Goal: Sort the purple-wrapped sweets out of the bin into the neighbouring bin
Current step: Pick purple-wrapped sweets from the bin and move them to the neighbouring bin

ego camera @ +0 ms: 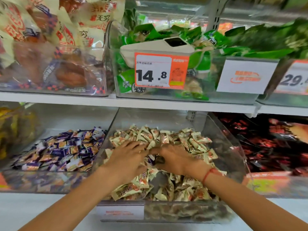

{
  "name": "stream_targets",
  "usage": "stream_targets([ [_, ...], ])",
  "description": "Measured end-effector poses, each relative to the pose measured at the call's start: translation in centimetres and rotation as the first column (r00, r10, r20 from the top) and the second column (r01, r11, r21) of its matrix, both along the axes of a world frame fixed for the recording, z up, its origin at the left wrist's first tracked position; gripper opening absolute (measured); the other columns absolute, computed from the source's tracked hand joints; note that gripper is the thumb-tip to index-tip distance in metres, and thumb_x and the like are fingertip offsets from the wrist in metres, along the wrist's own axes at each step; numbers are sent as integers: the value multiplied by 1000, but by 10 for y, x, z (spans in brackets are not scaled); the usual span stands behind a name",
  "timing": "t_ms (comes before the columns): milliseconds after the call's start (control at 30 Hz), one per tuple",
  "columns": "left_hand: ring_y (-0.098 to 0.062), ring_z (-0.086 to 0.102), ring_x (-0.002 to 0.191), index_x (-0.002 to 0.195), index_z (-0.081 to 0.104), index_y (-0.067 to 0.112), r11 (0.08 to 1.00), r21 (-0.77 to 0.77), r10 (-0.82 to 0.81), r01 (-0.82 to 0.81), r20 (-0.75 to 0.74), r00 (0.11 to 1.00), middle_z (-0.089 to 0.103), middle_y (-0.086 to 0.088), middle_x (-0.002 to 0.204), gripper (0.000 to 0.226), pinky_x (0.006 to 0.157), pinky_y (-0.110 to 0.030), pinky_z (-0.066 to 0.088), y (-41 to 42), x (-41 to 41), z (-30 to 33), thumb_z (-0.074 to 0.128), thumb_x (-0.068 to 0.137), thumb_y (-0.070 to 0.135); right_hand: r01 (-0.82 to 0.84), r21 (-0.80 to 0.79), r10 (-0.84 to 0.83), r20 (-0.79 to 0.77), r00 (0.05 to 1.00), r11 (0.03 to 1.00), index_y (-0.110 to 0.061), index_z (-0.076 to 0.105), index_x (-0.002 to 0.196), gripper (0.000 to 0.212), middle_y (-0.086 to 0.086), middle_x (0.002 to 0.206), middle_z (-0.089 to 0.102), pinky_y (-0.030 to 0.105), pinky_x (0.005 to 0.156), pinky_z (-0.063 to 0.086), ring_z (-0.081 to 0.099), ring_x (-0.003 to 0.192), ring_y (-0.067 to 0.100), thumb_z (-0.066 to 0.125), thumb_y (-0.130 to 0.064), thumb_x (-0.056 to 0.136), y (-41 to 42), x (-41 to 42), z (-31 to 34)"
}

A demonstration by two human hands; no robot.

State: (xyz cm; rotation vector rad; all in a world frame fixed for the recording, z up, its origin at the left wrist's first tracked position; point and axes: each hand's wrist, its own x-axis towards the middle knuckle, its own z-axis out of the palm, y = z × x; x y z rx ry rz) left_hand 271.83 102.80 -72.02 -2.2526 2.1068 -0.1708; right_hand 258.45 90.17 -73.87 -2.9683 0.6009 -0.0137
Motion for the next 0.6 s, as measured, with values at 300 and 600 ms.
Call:
stream_targets([
  [300,-10,1,145,144,30,39,999,22,36,-34,-64,997,5,15,158,56,118,-35,-6,3,17,-5,39,93,59,60,81,-67,85,994,995,-24,70,103,18,-8,115,65,21,83,46,59,97,10,68,-29,86,-8,18,1],
  [600,12,55,95,121,52,44,873,-453,-102,-179,-529,843,55,32,101,47,79,-9,47,16,-16,4,41,79,62,-127,765,-334,417,845,631,-15,76,95,13,-1,89,75,14,73,50,67,79,5,73,-14,82,8,-34,41],
])
